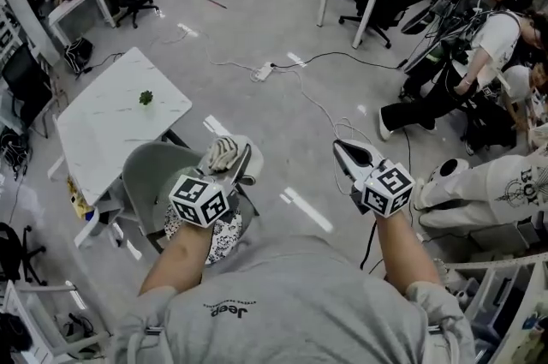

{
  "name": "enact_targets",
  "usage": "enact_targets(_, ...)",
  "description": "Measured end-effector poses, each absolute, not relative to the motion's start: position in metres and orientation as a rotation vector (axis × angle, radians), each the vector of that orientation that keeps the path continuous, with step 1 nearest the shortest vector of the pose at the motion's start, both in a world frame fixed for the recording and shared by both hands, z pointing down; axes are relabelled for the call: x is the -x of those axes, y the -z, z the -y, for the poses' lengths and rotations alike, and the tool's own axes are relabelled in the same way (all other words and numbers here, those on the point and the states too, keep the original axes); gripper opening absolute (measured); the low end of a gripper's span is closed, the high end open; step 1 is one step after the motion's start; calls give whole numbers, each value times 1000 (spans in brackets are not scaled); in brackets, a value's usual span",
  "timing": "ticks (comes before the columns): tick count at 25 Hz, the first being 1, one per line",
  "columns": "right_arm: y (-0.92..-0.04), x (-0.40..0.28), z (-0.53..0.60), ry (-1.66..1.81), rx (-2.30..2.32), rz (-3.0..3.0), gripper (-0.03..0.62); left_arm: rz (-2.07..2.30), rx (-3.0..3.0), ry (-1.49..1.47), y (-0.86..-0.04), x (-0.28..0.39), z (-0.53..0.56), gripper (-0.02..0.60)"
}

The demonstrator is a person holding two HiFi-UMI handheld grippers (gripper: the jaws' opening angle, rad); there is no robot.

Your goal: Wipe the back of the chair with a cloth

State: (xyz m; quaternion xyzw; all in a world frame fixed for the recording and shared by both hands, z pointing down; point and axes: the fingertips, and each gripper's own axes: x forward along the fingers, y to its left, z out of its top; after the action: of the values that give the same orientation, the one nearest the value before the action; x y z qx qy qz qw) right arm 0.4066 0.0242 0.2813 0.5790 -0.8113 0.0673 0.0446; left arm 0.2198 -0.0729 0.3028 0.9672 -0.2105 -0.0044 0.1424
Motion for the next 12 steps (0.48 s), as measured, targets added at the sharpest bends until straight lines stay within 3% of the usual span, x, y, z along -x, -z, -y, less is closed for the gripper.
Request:
enact_targets(6,-279,-462,-79,-184,-1764,2455,2,571,-2766,-9,-302,-291,23,143)
enact_targets(12,-282,-473,-88,-181,-1840,2443,1,501,-2851,-36,-288,-309,12,143)
